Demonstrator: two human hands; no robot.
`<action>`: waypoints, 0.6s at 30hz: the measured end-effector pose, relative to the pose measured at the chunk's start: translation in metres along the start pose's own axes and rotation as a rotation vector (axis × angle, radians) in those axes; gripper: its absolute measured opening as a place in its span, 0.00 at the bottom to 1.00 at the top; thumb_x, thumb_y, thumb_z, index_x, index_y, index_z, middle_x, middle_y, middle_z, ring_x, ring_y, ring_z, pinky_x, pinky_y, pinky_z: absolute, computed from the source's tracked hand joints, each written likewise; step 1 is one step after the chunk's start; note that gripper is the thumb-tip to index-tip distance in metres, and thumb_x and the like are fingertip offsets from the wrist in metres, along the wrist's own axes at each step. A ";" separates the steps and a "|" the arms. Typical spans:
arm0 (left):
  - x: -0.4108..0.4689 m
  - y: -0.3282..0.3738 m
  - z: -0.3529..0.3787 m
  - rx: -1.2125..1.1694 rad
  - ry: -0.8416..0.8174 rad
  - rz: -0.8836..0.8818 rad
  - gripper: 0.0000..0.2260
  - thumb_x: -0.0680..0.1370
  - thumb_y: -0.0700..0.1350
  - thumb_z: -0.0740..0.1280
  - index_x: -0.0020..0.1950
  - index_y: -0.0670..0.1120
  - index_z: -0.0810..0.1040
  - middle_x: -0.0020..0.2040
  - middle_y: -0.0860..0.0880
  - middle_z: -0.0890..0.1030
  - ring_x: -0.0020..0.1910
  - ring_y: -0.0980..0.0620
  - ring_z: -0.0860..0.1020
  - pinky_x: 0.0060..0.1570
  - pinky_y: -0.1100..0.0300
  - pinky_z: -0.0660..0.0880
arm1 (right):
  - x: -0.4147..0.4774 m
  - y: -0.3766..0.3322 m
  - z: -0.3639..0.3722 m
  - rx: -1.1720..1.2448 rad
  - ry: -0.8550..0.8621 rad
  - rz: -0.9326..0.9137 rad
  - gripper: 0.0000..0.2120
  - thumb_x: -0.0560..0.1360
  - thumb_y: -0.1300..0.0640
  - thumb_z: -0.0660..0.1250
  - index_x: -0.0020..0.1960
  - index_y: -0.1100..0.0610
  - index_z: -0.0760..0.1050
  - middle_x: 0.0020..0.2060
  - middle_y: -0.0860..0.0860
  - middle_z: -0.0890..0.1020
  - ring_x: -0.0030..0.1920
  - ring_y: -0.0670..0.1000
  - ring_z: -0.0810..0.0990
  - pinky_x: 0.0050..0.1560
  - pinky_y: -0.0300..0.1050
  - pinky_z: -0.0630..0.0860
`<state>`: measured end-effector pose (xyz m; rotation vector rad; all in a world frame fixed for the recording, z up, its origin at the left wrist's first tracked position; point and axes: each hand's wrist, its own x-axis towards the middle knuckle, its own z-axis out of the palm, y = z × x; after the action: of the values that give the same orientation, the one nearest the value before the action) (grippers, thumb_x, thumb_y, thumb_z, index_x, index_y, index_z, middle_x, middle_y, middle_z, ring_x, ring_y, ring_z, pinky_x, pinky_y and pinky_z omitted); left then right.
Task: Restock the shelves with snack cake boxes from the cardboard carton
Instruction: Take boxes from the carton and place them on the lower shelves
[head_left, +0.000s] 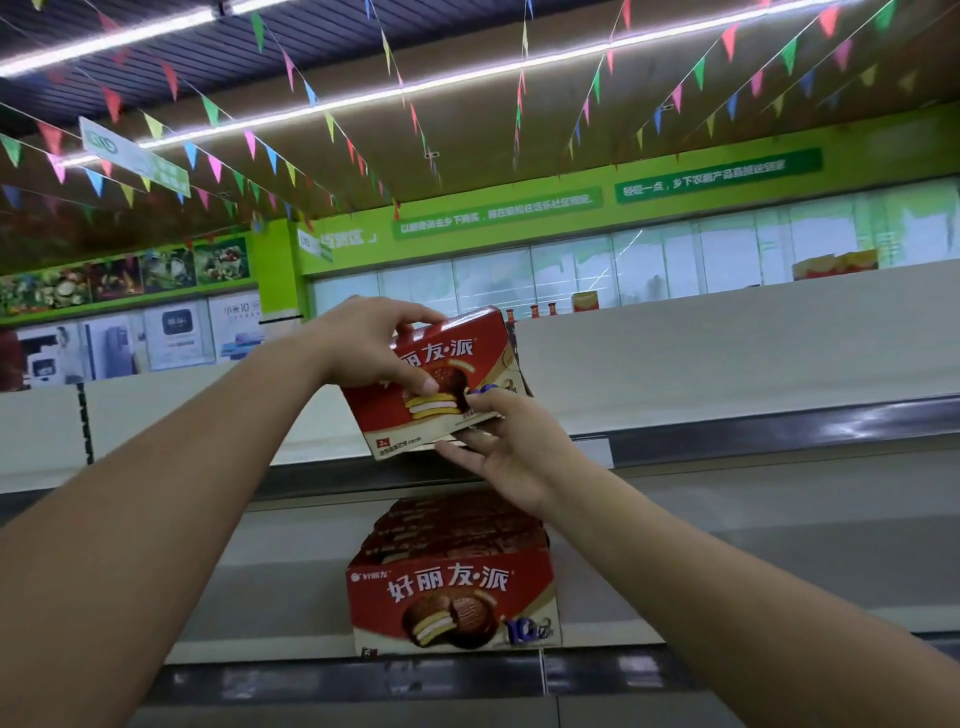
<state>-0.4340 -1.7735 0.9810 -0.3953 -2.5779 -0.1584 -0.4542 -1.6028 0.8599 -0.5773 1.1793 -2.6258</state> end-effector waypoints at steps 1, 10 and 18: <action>0.005 -0.001 0.002 -0.015 0.005 0.002 0.39 0.67 0.56 0.81 0.75 0.61 0.69 0.62 0.52 0.76 0.57 0.50 0.76 0.52 0.58 0.71 | 0.003 -0.005 -0.003 -0.039 0.030 -0.034 0.22 0.78 0.66 0.67 0.71 0.61 0.69 0.58 0.61 0.81 0.58 0.61 0.84 0.54 0.57 0.84; 0.043 0.000 0.028 -0.017 -0.111 -0.021 0.38 0.70 0.54 0.80 0.77 0.59 0.68 0.62 0.51 0.76 0.55 0.48 0.78 0.54 0.54 0.77 | 0.020 -0.051 -0.029 -1.130 0.146 -0.112 0.16 0.76 0.56 0.73 0.61 0.54 0.72 0.51 0.52 0.81 0.50 0.49 0.79 0.55 0.46 0.78; 0.061 -0.008 0.048 0.008 -0.223 -0.051 0.33 0.72 0.50 0.79 0.75 0.57 0.70 0.59 0.52 0.79 0.54 0.48 0.79 0.56 0.51 0.78 | 0.036 -0.058 -0.040 -1.379 0.104 -0.163 0.10 0.81 0.52 0.67 0.59 0.56 0.76 0.47 0.51 0.79 0.45 0.49 0.76 0.42 0.41 0.72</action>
<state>-0.5090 -1.7568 0.9710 -0.3631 -2.8088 -0.1287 -0.5053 -1.5502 0.8889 -0.6959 2.9599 -1.5317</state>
